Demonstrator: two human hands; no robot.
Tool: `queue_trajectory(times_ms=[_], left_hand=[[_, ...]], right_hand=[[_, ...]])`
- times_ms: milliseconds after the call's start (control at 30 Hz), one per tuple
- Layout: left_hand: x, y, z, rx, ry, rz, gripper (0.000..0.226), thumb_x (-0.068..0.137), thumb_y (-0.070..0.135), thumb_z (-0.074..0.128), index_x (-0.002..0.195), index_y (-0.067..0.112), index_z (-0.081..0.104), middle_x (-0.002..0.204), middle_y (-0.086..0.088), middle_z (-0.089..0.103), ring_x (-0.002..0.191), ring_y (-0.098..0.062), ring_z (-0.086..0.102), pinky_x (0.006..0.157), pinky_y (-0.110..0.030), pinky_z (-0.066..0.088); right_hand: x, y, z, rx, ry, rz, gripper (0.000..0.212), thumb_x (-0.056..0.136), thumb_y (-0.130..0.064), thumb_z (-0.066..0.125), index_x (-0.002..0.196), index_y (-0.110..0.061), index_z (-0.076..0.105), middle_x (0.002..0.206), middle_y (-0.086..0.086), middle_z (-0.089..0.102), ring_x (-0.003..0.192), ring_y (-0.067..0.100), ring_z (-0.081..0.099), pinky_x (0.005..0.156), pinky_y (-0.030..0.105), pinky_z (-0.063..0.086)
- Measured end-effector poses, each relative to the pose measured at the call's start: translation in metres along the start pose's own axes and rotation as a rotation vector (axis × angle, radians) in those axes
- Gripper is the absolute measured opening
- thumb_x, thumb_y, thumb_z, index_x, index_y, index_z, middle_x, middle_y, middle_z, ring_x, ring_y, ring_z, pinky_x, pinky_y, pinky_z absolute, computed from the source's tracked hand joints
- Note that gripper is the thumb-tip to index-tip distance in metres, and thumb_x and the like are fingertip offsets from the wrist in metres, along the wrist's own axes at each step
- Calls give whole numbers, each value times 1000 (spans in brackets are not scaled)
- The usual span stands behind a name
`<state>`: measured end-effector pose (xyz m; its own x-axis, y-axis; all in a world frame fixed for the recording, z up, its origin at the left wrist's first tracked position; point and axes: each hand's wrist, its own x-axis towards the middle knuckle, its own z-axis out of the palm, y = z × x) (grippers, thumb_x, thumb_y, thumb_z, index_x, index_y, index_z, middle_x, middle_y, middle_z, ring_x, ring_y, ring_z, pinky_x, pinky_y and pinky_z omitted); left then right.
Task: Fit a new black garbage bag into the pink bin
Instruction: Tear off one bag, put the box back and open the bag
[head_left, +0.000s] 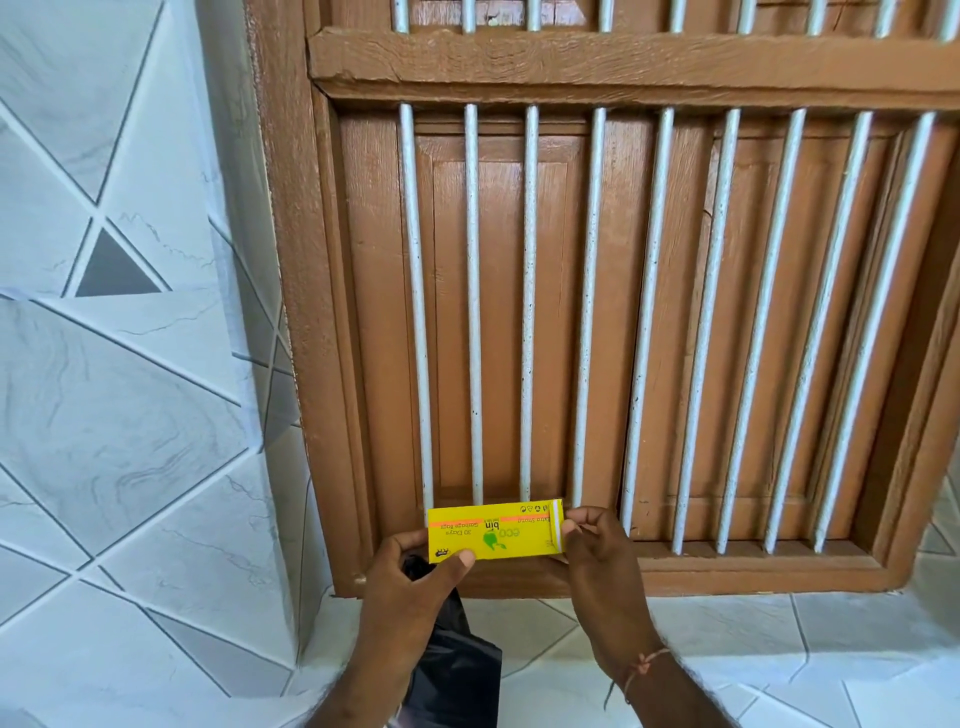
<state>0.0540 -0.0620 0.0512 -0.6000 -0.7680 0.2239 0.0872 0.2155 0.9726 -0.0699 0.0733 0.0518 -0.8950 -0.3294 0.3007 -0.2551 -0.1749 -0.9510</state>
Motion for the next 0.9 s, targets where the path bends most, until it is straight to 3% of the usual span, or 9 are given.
queue_trajectory(times_ms=[133,367,567,667,833,900], left_hand=[[-4,1,0,-10,7,-10,37,73,26,81,103,19,62,97,7,70,88,-3,63,63,-9,43],[-6,0,2,-4,0,-24,39,70,28,82,103,19,63,98,6,70,91,-6,64,69,-12,44],[-8,1,9,35,9,-22,40,69,30,83,103,18,62,96,8,71,90,-6,64,67,-9,43],[-11,1,13,56,-26,-36,36,72,29,81,102,19,62,94,9,71,87,-4,64,64,-8,43],[-13,-12,16,238,-180,-18,35,68,43,81,96,26,67,92,12,72,89,-6,66,77,-20,51],[-17,-18,16,310,-210,-39,33,70,42,79,97,27,67,93,14,70,89,-2,63,76,-18,48]], right_hand=[[0,5,3,-38,59,-20,19,97,-15,45,91,-27,58,97,15,69,90,29,70,80,53,59],[1,11,3,-152,117,-57,31,96,-21,47,86,-49,55,90,5,71,84,25,70,74,52,59],[-9,9,3,-20,60,-32,21,98,-23,44,92,-27,63,96,4,70,93,21,68,83,46,59],[-17,14,-1,-10,60,-5,10,93,-23,57,93,-25,67,97,-1,74,95,19,69,86,43,57],[-16,50,-24,-119,271,198,13,78,-8,69,80,-20,67,84,3,73,83,27,68,83,54,56],[-18,63,-35,-170,345,285,12,73,-9,70,76,-18,64,82,8,71,83,35,66,83,55,55]])
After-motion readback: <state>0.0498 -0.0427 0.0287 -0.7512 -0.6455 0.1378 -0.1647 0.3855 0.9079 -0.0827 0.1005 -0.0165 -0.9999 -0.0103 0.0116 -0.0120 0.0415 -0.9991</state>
